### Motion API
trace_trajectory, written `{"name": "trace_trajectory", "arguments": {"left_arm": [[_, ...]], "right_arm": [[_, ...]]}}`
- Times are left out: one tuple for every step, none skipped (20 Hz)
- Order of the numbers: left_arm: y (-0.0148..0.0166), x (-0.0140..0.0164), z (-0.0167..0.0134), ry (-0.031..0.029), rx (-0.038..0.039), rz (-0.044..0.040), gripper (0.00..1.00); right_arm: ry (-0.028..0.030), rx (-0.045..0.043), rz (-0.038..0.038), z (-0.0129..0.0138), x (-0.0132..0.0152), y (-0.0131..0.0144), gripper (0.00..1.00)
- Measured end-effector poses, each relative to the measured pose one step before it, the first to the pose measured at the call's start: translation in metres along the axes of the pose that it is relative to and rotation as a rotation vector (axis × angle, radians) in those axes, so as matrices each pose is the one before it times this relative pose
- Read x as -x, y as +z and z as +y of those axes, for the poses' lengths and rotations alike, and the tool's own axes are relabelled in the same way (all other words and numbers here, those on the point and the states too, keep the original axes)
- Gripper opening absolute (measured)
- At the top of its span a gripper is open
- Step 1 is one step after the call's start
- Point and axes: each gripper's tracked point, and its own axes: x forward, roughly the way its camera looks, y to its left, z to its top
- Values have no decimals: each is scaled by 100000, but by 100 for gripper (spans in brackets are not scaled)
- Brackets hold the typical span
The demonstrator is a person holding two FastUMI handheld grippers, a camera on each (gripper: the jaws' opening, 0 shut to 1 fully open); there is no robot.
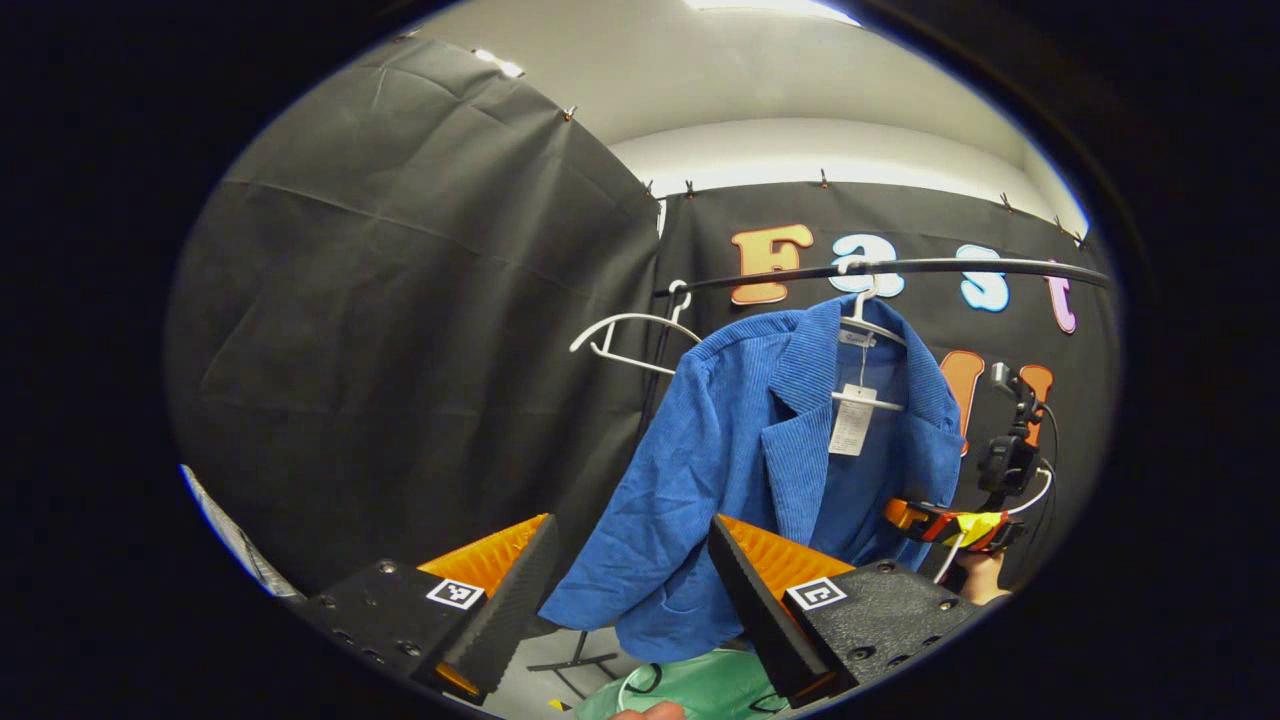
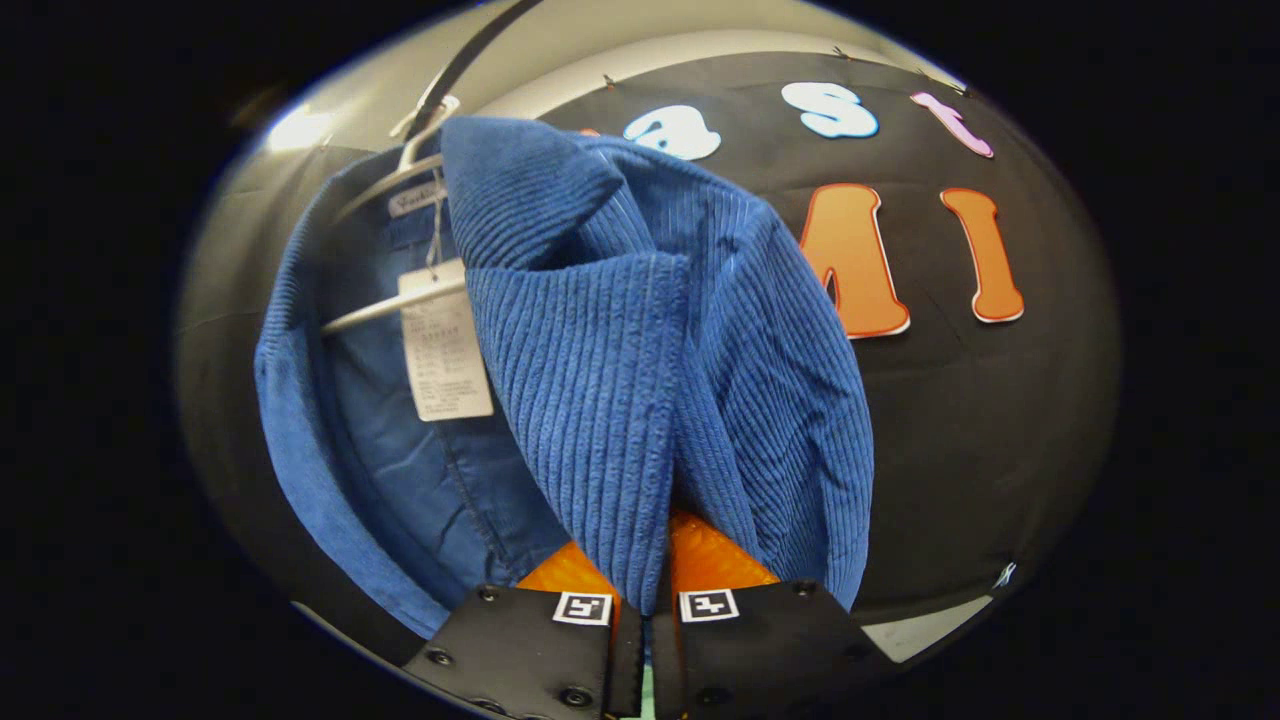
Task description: Grasp the clothes on the hanger with both hands and then place them into the laundry hamper below.
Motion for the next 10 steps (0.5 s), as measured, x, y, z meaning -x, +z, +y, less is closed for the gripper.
{"name": "trace_trajectory", "arguments": {"left_arm": [[-280,-160,-565,-1710,339,850,95],[-300,-237,-569,-1812,140,809,95],[-213,-230,-647,-1888,78,543,95],[-90,-329,-680,-2144,83,136,95],[28,-400,-842,-2351,260,-282,95],[-112,-672,-1068,-2838,540,17,92],[-170,-601,-1092,-2782,761,262,95],[-170,-541,-1149,-3731,1195,412,92],[-490,-922,-1738,-5223,2517,1754,92],[-622,-696,-1211,-4723,3110,2284,92]], "right_arm": [[729,778,-1584,-257,896,671,12],[780,705,-1387,-225,1092,755,11],[429,296,-1564,-293,1179,993,11],[745,-141,-1848,-84,991,1041,11],[1082,-337,-2418,-109,1083,1337,11],[1485,-523,-3315,-44,1090,1499,7],[478,115,-3075,-53,903,1429,11],[-399,957,-2734,-316,922,1455,11],[-130,817,-2509,-275,885,1479,11],[-154,689,-2463,-324,539,1435,11]]}}
